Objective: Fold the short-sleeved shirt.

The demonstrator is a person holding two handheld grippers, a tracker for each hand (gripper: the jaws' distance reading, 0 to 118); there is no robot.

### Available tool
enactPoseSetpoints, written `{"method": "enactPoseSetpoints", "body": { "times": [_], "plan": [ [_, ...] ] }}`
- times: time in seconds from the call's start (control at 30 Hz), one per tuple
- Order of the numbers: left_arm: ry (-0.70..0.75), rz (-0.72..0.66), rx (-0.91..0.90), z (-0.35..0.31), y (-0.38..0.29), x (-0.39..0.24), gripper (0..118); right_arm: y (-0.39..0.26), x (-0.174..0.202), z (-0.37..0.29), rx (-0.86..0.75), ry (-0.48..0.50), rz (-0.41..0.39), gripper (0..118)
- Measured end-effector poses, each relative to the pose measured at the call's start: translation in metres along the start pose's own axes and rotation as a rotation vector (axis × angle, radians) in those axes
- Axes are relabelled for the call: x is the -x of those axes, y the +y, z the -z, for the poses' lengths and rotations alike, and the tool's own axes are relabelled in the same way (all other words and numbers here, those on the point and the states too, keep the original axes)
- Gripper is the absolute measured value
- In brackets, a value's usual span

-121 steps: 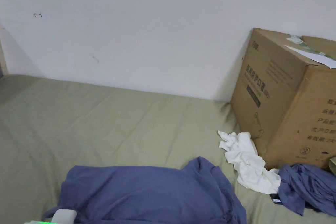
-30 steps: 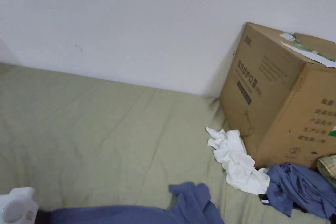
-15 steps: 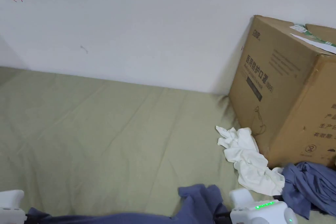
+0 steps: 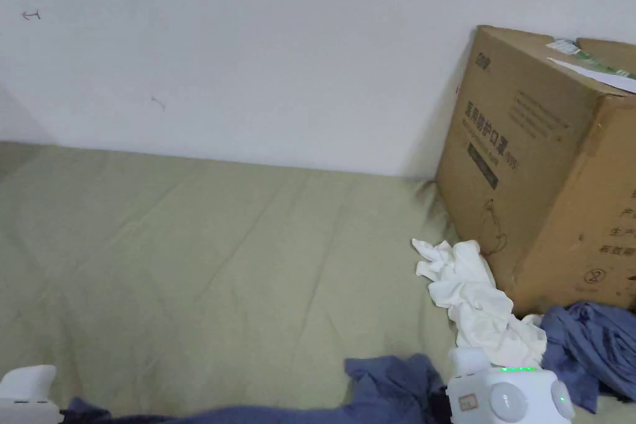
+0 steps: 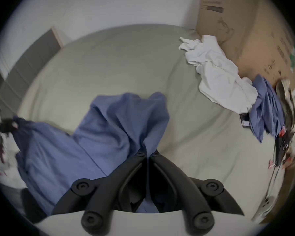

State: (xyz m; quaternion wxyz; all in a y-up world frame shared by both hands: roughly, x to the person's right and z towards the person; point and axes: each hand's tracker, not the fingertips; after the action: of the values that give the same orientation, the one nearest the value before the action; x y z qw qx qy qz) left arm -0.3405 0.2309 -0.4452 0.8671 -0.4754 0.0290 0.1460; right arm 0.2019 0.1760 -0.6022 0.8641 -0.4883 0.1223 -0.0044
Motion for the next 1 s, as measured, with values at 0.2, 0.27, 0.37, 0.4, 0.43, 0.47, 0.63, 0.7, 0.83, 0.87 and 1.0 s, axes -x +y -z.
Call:
{"method": "enactPoseSetpoints", "body": {
  "times": [0.2,0.27,0.37,0.4,0.43,0.47,0.63,0.7,0.83,0.87,1.0],
  "plan": [
    [-0.039,0.010,-0.024,-0.026,-0.003,-0.008,8,-0.013,-0.005,-0.048,-0.058,0.130,0.092,2],
    [-0.043,0.010,-0.034,-0.034,-0.003,-0.009,8,-0.018,0.001,-0.057,-0.057,0.134,0.077,2],
    [-0.064,0.022,-0.043,-0.051,-0.003,-0.010,8,-0.025,0.006,-0.075,-0.087,0.167,0.095,2],
    [-0.076,0.028,-0.048,-0.058,-0.002,-0.009,8,-0.027,0.004,-0.082,-0.099,0.207,0.119,2],
    [-0.086,0.025,-0.053,-0.065,-0.003,-0.007,8,-0.029,0.003,-0.090,-0.102,0.232,0.133,2],
    [-0.107,0.008,-0.060,-0.070,-0.003,-0.005,8,-0.031,0.002,-0.097,-0.106,0.257,0.137,2],
    [-0.159,0.006,-0.076,-0.105,-0.008,0.010,8,-0.045,0.000,-0.148,-0.120,0.323,0.081,2],
    [-0.149,0.022,-0.088,-0.118,-0.014,0.017,8,-0.055,-0.005,-0.166,-0.111,0.382,0.094,2],
    [-0.200,0.040,-0.101,-0.139,-0.050,0.032,8,-0.098,0.007,-0.202,-0.030,0.367,-0.025,2],
    [-0.189,0.068,-0.075,-0.141,-0.061,0.035,8,-0.112,0.005,-0.205,0.003,0.401,-0.021,2],
    [-0.123,0.099,0.017,-0.134,-0.104,0.045,8,-0.161,0.005,-0.209,0.088,0.431,0.018,2]
  ]
}}
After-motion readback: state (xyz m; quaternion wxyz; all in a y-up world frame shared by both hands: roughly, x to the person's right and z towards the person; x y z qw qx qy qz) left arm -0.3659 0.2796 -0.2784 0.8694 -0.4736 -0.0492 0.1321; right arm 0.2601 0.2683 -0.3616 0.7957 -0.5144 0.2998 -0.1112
